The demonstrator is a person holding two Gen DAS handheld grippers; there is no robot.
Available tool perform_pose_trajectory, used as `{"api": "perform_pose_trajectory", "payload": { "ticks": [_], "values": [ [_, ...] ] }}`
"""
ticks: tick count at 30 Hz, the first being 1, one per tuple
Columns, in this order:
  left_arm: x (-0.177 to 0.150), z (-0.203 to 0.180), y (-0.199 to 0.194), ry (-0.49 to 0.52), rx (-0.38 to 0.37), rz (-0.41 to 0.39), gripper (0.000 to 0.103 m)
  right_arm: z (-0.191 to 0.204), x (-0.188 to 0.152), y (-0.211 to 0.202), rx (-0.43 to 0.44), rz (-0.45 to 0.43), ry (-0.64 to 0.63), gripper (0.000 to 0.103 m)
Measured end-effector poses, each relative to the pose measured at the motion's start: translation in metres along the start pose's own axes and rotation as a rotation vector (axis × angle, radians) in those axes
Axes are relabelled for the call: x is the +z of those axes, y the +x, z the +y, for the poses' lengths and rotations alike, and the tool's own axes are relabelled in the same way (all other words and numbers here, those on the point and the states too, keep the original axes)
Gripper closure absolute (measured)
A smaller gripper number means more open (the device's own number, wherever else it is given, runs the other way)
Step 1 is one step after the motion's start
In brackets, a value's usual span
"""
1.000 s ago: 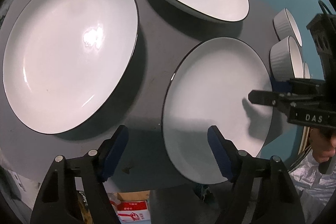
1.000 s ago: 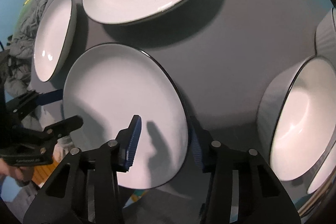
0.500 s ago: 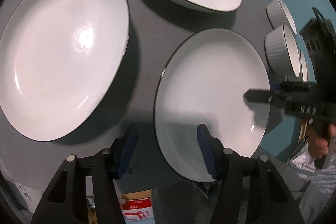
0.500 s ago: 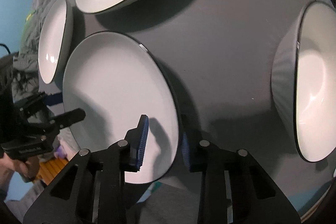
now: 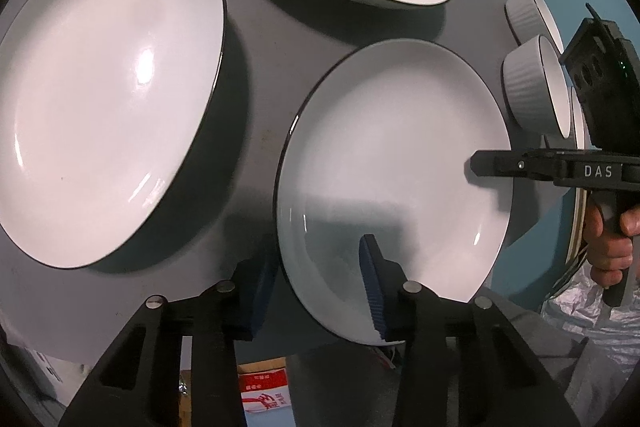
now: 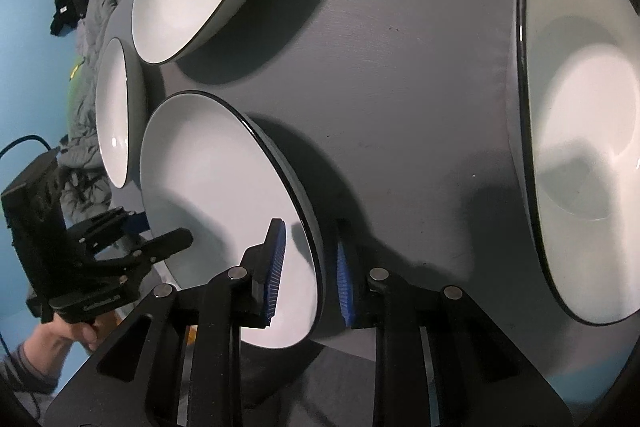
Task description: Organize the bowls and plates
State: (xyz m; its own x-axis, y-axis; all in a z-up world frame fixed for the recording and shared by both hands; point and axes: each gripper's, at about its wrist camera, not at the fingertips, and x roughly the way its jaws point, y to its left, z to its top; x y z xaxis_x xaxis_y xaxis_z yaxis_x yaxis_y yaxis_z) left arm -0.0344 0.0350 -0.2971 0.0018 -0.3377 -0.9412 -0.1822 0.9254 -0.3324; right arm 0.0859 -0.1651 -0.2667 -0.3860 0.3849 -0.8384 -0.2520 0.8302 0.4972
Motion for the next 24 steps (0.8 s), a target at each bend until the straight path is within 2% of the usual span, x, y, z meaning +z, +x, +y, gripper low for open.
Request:
{"api": "perform_pose_trajectory", "payload": {
  "ticks": [5, 7, 9, 14, 18, 24],
  "values": [
    [0.005, 0.006, 0.001, -0.027, -0.011, 0.012, 0.07, 0.021, 0.003, 0.01, -0.049, 0.021, -0.055, 0.081],
    [0.008, 0.008, 0.0, -0.03, -0.016, 0.02, 0.074, 0.027, 0.004, 0.01, -0.062, 0.013, -0.1, 0.084],
    [0.011, 0.011, 0.0, -0.044, -0.02, 0.033, 0.075, 0.032, 0.005, 0.011, -0.092, 0.012, -0.13, 0.085],
    [0.012, 0.016, -0.001, -0.063, -0.03, 0.042, 0.078, 0.032, 0.003, 0.012, -0.096, 0.006, -0.149, 0.088],
    [0.015, 0.019, -0.001, -0.092, -0.024, 0.058, 0.079, 0.032, -0.001, 0.012, -0.097, -0.015, -0.115, 0.089],
    [0.014, 0.023, -0.004, -0.126, -0.022, 0.075, 0.08, 0.032, 0.002, 0.01, -0.093, 0.013, -0.098, 0.089]
  ]
}}
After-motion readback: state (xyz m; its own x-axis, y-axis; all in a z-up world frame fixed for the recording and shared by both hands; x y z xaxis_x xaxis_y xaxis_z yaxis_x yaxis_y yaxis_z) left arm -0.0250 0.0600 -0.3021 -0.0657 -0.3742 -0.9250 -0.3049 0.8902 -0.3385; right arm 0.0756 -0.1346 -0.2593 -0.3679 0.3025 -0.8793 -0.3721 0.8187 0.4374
